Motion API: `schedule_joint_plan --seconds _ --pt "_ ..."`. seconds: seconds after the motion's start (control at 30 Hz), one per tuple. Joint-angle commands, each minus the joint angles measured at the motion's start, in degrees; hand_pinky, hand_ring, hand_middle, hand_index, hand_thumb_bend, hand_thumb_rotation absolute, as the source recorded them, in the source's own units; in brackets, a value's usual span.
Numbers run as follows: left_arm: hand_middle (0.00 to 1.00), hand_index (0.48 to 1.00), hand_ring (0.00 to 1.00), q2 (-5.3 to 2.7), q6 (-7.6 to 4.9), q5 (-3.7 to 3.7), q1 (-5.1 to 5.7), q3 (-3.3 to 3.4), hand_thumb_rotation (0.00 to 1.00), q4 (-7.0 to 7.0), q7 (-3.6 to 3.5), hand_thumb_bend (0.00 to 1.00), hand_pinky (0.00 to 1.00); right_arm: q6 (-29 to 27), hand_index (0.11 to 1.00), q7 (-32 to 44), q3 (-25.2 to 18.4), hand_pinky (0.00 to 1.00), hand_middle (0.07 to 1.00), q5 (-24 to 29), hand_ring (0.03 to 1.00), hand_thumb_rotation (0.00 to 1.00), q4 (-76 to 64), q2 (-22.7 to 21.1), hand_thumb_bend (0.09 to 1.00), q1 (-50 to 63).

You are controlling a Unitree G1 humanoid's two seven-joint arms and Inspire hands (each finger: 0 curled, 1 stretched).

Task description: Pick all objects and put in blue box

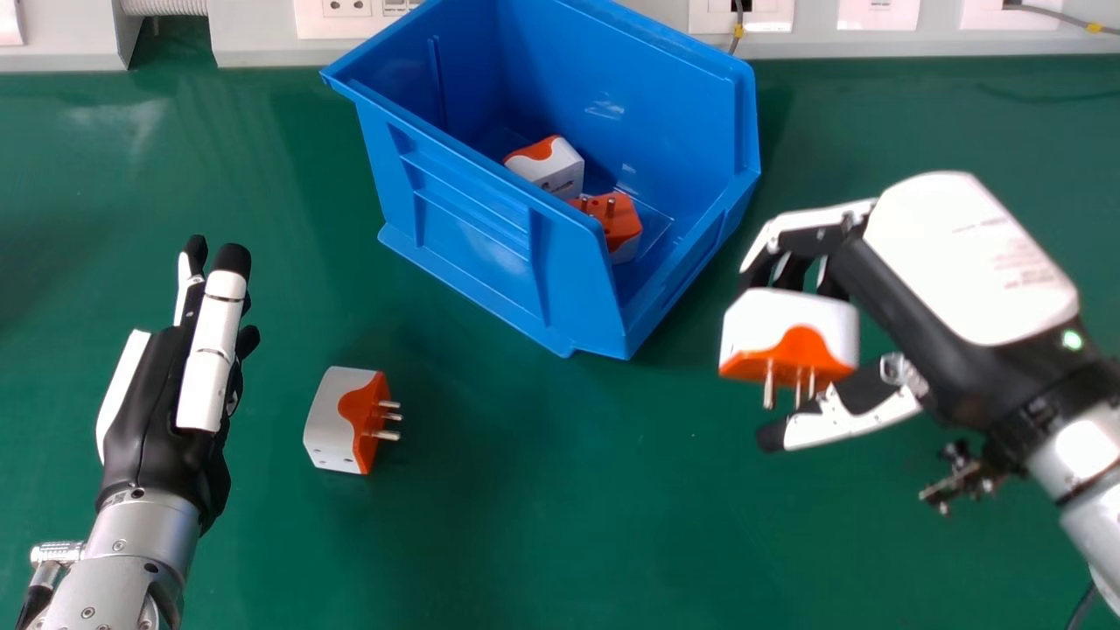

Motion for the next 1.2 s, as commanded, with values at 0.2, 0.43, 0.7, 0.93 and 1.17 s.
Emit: schedule_joint_plan --seconds 0.2,0.43,0.7,0.93,1.17 --pt "1.00 1.000 1.00 0.49 -1.14 0.06 -0.62 0.15 0.99 -0.64 0.22 0.55 0.98 1.0 0.471 -3.7 3.0 0.05 0.178 -3.4 0.098 0.14 7.9 1.9 0.486 -13.7" --pt "1.00 1.000 1.00 0.50 -1.22 0.28 -0.49 -0.04 0.99 -0.55 0.45 0.55 0.99 1.2 0.471 -6.2 7.6 0.06 0.188 -6.3 0.102 0.14 17.5 2.9 0.486 -24.8" --pt "1.00 1.000 1.00 0.35 -1.94 -0.01 -0.03 0.00 0.99 -0.48 0.20 0.55 0.99 2.4 0.470 -9.2 12.3 0.07 0.201 -8.8 0.115 0.15 28.9 6.0 0.486 -35.2" --pt "1.00 1.000 1.00 0.54 -2.33 -0.13 0.41 0.22 0.99 -0.42 -0.10 0.54 0.99 2.5 0.470 -12.3 17.6 0.06 0.181 -10.5 0.103 0.15 42.9 9.2 0.487 -46.5" --pt "1.00 1.000 1.00 0.41 -2.36 0.18 0.92 0.07 1.00 -0.96 0.08 0.54 0.99 4.3 0.470 -15.8 22.5 0.06 0.177 -12.2 0.098 0.15 57.4 14.1 0.487 -58.3"
